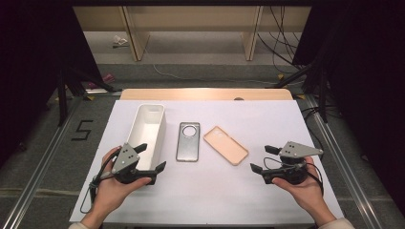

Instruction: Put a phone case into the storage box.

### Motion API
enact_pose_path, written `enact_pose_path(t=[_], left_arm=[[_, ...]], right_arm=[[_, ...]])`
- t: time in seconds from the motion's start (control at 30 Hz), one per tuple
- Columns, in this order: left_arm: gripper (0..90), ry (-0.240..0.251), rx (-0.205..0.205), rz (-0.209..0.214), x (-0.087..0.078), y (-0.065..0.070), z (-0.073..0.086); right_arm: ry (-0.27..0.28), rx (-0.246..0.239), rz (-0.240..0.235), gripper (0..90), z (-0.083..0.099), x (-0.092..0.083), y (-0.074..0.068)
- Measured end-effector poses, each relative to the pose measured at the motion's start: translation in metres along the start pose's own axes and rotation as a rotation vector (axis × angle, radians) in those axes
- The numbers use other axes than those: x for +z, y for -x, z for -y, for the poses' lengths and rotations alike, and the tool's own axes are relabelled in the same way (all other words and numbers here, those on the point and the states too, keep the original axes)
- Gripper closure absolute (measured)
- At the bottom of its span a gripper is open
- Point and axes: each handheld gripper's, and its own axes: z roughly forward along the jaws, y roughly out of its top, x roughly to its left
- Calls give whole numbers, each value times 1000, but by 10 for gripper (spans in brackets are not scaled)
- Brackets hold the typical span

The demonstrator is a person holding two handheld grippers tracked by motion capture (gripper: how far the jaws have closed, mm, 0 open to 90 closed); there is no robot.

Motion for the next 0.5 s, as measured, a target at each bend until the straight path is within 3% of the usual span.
enact_pose_path(t=[0.23, 0.4, 0.5], left_arm=[[158, -23, 8, 15, 6, 0, -7], [205, -75, 58, 28, 16, 1, -20], [243, -94, 68, 27, 20, 2, -25]], right_arm=[[-21, -19, -9, 161, -1, 3, 2], [-22, -20, -8, 161, -2, 3, 1], [-22, -19, -9, 161, -2, 3, 1]])
